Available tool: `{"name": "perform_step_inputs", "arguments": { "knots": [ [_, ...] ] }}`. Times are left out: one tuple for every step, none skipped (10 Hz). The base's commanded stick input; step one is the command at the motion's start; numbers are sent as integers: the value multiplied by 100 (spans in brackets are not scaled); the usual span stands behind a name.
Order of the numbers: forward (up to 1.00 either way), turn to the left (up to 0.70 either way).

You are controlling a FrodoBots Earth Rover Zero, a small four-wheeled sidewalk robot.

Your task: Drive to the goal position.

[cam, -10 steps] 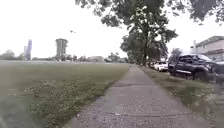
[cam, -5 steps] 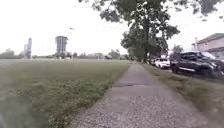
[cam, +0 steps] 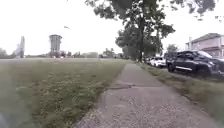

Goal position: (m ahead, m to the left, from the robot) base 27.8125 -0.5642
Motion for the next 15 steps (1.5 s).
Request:
{"name": "perform_step_inputs", "arguments": {
  "knots": [
    [70,0],
    [70,0],
    [70,0],
    [70,0],
    [70,0],
    [70,0],
    [70,0],
    [70,0],
    [70,0],
    [70,0],
    [70,-7],
    [70,-15],
    [70,-23],
    [70,-30],
    [70,-26]
  ]
}}
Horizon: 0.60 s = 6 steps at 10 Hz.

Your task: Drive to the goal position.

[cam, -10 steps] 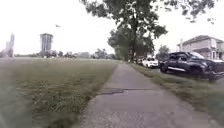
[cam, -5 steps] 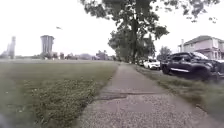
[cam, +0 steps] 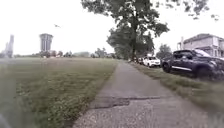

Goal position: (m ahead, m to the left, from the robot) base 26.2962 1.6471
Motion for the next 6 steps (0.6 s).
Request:
{"name": "perform_step_inputs", "arguments": {
  "knots": [
    [70,-4],
    [70,0],
    [70,0],
    [70,0],
    [70,0],
    [70,0]
  ]
}}
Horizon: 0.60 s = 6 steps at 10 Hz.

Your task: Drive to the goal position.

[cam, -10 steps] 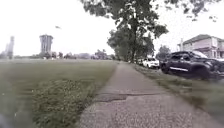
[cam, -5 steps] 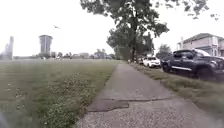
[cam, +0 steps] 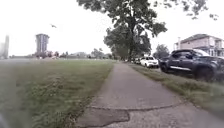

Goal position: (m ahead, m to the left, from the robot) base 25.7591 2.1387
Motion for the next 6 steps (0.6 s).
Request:
{"name": "perform_step_inputs", "arguments": {
  "knots": [
    [70,0],
    [70,0],
    [70,0],
    [70,0],
    [70,0],
    [70,0]
  ]
}}
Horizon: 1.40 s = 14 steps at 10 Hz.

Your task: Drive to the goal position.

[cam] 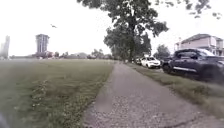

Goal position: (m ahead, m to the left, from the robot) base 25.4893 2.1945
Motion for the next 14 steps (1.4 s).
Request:
{"name": "perform_step_inputs", "arguments": {
  "knots": [
    [70,0],
    [70,0],
    [70,0],
    [70,0],
    [70,0],
    [70,-22],
    [70,-35],
    [70,-35],
    [70,-35],
    [70,-14],
    [70,0],
    [70,0],
    [70,0],
    [70,0]
  ]
}}
